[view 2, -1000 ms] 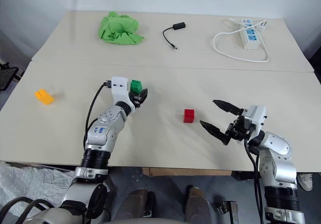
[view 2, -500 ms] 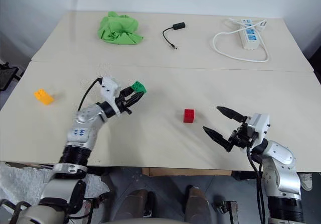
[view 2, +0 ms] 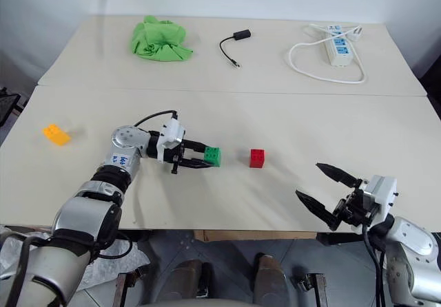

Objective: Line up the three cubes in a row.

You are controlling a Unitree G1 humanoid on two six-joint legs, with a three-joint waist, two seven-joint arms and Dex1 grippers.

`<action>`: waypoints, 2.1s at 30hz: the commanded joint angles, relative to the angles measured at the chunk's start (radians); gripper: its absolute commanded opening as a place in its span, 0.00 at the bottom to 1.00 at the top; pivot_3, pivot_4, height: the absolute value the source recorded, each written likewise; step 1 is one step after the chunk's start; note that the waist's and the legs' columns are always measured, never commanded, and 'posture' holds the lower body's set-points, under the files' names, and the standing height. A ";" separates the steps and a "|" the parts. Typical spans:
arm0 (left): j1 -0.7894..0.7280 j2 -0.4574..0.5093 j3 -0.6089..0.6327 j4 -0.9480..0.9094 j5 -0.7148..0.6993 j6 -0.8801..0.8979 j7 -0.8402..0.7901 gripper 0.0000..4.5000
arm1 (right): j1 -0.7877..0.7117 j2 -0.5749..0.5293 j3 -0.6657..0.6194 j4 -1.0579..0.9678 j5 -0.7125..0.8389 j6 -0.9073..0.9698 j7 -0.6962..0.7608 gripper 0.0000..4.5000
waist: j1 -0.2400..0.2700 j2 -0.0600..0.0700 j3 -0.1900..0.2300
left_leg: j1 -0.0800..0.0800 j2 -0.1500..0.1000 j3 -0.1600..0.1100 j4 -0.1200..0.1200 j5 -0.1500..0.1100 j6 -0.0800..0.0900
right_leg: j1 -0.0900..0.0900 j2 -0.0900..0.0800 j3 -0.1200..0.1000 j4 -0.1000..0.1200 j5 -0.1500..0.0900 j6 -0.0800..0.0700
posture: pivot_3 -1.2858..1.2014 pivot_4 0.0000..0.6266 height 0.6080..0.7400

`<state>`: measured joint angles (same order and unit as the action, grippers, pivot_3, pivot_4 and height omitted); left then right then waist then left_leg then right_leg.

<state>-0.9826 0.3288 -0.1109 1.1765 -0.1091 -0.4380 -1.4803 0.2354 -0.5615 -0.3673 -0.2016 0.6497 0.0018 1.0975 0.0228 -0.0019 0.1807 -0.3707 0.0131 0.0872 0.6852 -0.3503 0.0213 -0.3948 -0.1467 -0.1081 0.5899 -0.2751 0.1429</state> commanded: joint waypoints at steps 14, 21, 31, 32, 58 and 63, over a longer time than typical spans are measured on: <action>-0.094 -0.050 0.012 0.104 0.123 -0.038 0.186 0.33 | -0.011 -0.003 0.004 -0.064 0.013 0.019 -0.024 1.00 | 0.004 -0.001 0.000 | -0.001 0.000 -0.001 0.005 -0.001 0.003 | 0.001 -0.001 0.000 0.001 0.001 0.001 | 0.52 0.24 1.00; -0.101 -0.050 0.034 0.107 0.119 0.001 0.138 0.50 | -0.012 -0.015 0.021 -0.060 0.004 0.028 -0.009 1.00 | 0.003 -0.001 0.000 | -0.001 0.000 -0.001 0.005 -0.001 0.003 | 0.001 -0.001 0.000 0.002 0.001 0.001 | 0.52 0.24 1.00; -0.071 0.030 0.060 0.075 0.128 -0.036 0.133 0.99 | -0.093 -0.020 0.084 -0.030 -0.001 0.050 0.025 1.00 | 0.001 -0.001 0.000 | -0.001 0.000 -0.001 0.005 -0.001 0.003 | 0.001 -0.001 0.000 0.002 0.001 0.001 | 0.52 0.24 1.00; -0.065 0.041 0.065 0.071 0.123 -0.039 0.118 0.99 | -0.097 -0.020 0.089 -0.031 -0.002 0.052 0.029 1.00 | 0.000 -0.001 0.000 | -0.001 0.000 -0.001 0.005 -0.001 0.003 | 0.001 -0.001 0.000 0.002 0.001 0.001 | 0.52 0.24 1.00; 1.331 -0.039 0.959 -1.220 -0.405 0.312 0.925 0.99 | -0.472 0.053 0.334 0.002 -0.009 0.090 0.133 1.00 | -0.026 -0.001 0.000 | 0.001 0.008 -0.011 0.012 -0.012 0.003 | 0.002 -0.004 -0.001 0.003 0.000 0.000 | 0.52 0.24 1.00; 1.347 -0.070 1.010 -1.179 -0.441 0.292 1.006 0.99 | -0.469 0.050 0.331 0.008 -0.015 0.094 0.133 1.00 | -0.019 -0.003 -0.002 | 0.001 0.008 -0.008 0.012 -0.015 0.004 | 0.002 -0.003 -0.002 0.003 0.000 -0.001 | 0.52 0.24 1.00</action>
<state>0.3508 0.2484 0.8722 0.0154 -0.5239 -0.1214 -0.4893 -0.2286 -0.5129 -0.0259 -0.1797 0.6238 0.1073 1.2277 0.0034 -0.0050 0.1790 -0.3701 0.0212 0.0787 0.6980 -0.3651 0.0262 -0.3928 -0.1496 -0.1097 0.5927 -0.2754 0.1421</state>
